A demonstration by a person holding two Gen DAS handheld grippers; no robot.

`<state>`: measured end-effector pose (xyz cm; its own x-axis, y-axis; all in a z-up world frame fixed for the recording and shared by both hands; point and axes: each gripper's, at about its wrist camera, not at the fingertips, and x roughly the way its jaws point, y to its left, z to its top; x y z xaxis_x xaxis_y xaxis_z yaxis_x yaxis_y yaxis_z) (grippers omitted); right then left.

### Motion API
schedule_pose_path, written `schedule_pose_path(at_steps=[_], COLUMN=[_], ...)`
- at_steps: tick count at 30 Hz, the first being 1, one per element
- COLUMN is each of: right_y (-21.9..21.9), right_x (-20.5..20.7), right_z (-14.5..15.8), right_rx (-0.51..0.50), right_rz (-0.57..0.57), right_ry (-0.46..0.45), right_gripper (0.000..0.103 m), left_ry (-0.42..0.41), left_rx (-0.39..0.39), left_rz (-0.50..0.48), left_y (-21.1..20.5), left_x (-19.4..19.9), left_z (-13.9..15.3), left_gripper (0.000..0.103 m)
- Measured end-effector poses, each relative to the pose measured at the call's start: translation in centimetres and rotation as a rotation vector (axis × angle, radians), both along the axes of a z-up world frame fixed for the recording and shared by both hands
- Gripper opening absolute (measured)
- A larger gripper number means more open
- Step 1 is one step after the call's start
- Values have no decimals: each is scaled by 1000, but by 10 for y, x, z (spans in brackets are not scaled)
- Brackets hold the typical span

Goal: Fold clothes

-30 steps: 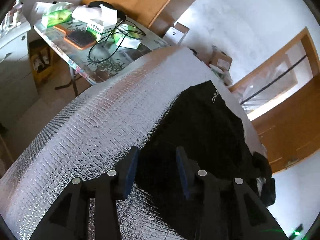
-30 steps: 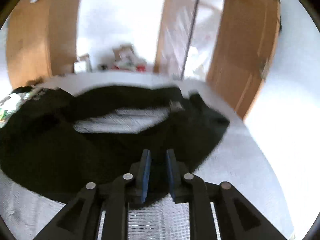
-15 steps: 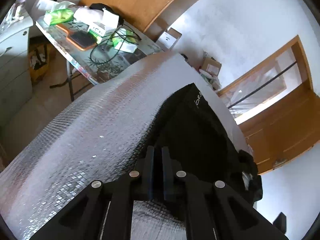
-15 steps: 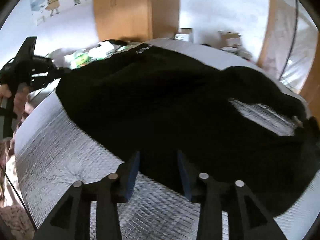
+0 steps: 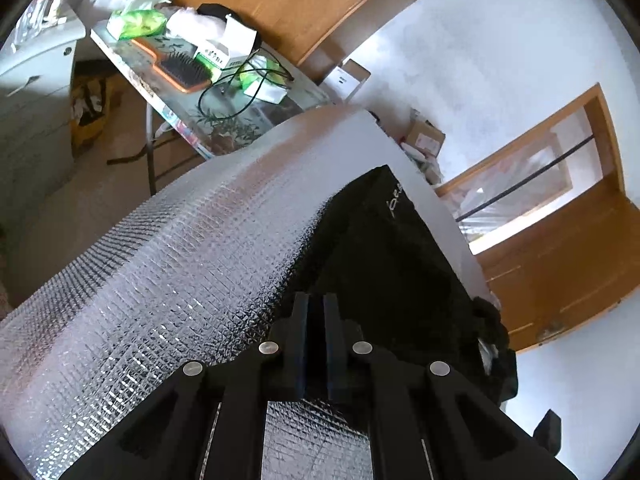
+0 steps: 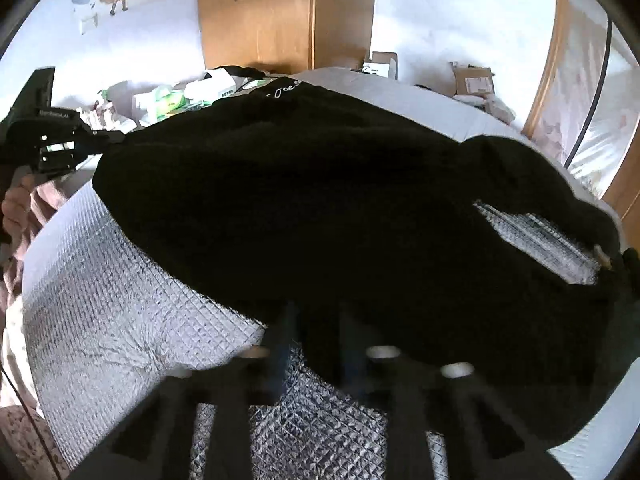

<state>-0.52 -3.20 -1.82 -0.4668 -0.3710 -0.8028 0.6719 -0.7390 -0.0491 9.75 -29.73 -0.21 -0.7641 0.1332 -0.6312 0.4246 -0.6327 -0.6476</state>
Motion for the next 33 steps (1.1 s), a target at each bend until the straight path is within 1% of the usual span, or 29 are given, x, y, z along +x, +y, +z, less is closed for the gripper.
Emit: schedule_pose_path(at_steps=[7,12,16,19,22,25,27,30,33], right_y=[20,33,43,48,53,55,54,57,67], right_x=[22,49,72,85,92,97,96,94,92], right_z=[15,23,20,17,16,11,9,16,27], right_rx=[-48,-44,-35,-35,-57,-39,-34,-58,-107], right_rz=[14,31,28,34,27,26,24,19,15], right_ry=[-32,-62,-80,-95,-110,-109,-121,-118,-135], right_gripper=[7,7,7,7,7,7,9,10,13], left_ry=[-21,-48,-61,-68,-77,-83,-96,-105,-107], left_rx=[-14,-26,-57,-53,-66,-83,-85,-100,-154], left_rz=[-3,-30,-59,-60,-69,-73,-82,-97,-106], left_y=[8,17,30,35,39,41,39,38,38], left_x=[19,41,61,78,91,102,102,100,101], left_z=[-3,-9,-13,-16,-16,-16,-16,-10,0], left_gripper=[7,7,7,7,7,7,8,8,8])
